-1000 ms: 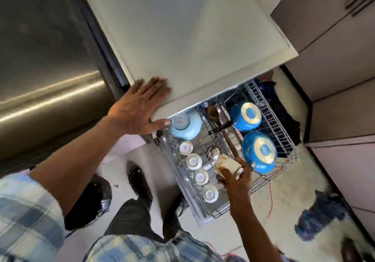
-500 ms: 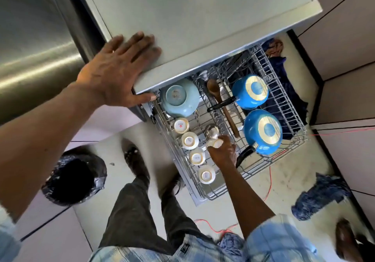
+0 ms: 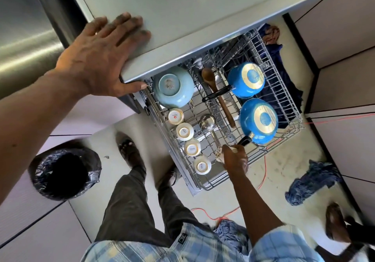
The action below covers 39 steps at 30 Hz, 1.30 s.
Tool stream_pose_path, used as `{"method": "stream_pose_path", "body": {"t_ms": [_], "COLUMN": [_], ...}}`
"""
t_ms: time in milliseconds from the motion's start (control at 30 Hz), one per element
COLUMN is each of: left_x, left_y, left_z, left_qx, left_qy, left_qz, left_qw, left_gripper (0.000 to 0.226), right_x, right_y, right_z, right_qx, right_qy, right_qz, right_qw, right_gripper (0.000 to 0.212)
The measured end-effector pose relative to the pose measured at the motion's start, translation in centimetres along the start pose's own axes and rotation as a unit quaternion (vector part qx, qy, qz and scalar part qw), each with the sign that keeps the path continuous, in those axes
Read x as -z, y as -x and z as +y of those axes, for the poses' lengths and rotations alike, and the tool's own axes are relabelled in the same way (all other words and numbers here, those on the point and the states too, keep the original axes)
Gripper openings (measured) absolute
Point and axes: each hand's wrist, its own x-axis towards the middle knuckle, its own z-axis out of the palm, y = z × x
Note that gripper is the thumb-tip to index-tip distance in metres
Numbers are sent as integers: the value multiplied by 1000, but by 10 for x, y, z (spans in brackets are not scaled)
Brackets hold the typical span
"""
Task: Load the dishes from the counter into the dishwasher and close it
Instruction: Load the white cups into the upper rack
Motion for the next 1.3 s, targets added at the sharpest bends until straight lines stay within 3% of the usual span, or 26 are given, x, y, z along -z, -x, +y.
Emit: {"method": "stream_pose_path", "body": {"t_ms": [133,233,400,533,733,900,1000,1300], "left_x": [1,1,1,1,0,1,0,1], "left_y": [0,0,0,-1,1,0,1,1], "left_z": [1,2,2,2,1,1,1,0], "left_qx": [1,3,2,2,3,2,2,4], "left_qy": [4,7,10,11,5,2,-1,-3], "left_qz": [0,1,4,-2,3,3,0,-15], "left_qw": [1000,1000,1000,1000,1000,1000,1000,1000], "left_gripper": [114,114,114,115,114,114,115,117], "right_x": [-3,-11,-20,-22,-35,-52,-62,-68], "right_y": [10,14,22,24,-3,-37,-44,-44], "right_z": [18,23,16,-5,-73,-126,-130,-140], "right_qx": [42,82,75,169,326,313,329,337], "right_qy": [142,181,116,55,52,123,196,232], "right_qz": [-45,-49,30,98,33,-7,-35,-17], "right_qw": [988,979,990,979,943,942,923,912], "right_gripper": [56,57,57,54,76,76,67,63]}}
